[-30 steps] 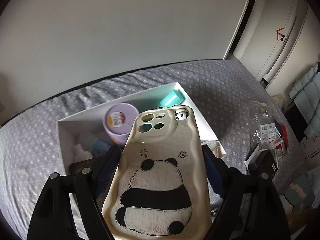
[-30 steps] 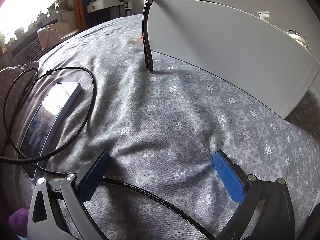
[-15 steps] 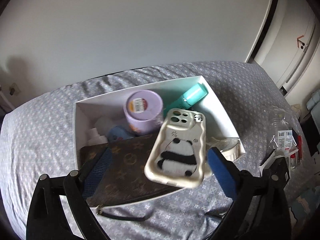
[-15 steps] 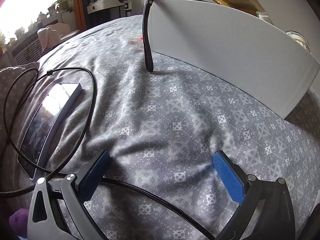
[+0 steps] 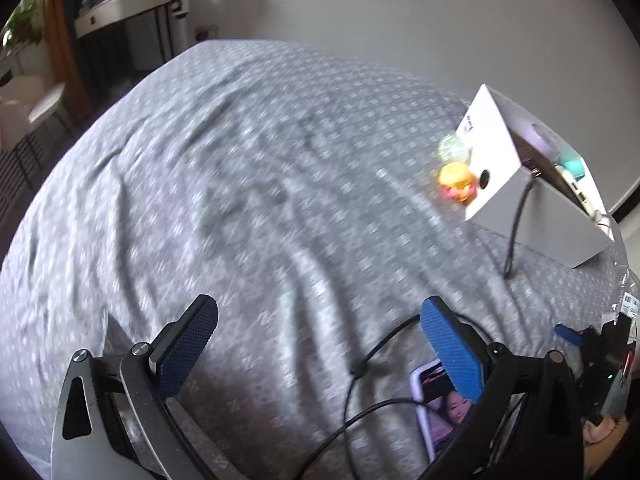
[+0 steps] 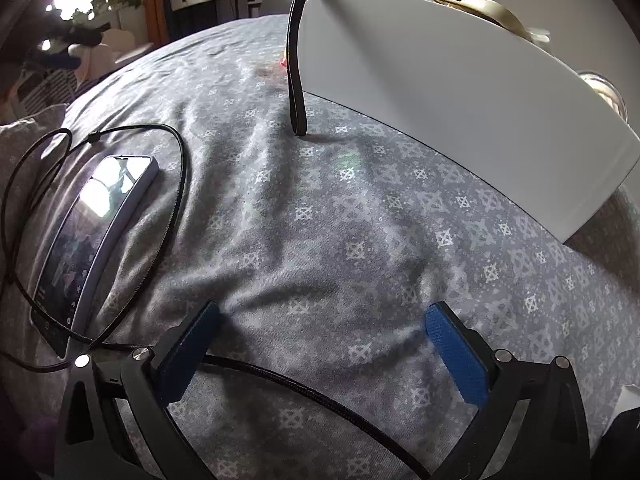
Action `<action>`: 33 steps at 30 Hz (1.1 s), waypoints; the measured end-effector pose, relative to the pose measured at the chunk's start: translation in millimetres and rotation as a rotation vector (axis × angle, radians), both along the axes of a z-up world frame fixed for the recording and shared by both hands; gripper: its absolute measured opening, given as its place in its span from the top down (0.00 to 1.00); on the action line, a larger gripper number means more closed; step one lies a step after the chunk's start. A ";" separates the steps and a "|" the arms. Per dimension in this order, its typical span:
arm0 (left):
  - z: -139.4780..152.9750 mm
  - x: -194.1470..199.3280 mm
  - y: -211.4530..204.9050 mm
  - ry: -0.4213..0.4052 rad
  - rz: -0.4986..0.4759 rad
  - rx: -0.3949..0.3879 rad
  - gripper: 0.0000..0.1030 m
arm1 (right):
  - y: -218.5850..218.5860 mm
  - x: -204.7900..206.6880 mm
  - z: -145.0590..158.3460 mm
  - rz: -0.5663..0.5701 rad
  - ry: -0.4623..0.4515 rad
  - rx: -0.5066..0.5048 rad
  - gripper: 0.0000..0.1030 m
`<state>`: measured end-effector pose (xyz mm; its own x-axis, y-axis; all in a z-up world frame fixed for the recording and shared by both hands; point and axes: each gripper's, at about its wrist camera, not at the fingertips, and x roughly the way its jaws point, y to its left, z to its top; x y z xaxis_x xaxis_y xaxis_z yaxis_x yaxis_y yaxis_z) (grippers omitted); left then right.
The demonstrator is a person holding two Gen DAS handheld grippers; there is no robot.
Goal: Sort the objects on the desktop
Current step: 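Reach the right gripper to the clear glitter ball and grasp it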
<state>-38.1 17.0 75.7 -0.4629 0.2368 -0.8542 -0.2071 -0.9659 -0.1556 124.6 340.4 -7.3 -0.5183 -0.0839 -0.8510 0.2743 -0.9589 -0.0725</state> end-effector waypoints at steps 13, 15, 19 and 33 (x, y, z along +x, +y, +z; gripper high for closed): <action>-43.7 -18.9 -64.8 -0.074 0.143 0.310 0.01 | -145.6 -104.1 119.9 0.107 0.088 -0.077 0.00; -49.6 -23.1 -70.4 -0.091 0.151 0.334 0.01 | -164.0 -141.0 130.6 0.063 0.076 -0.115 0.00; -60.8 -30.7 -79.5 -0.118 0.168 0.373 0.01 | -181.6 -223.3 136.5 -0.036 0.026 -0.124 0.00; -65.7 -38.8 -81.7 -0.102 0.140 0.387 0.01 | -184.8 -376.8 36.7 -0.169 -0.297 0.265 0.00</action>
<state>-76.8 -64.6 10.0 -0.4315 0.4896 -0.7577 -0.0428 -0.8501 -0.5249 -252.2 155.6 29.4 -0.2352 0.2223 -0.9462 0.1612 -0.9511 -0.2635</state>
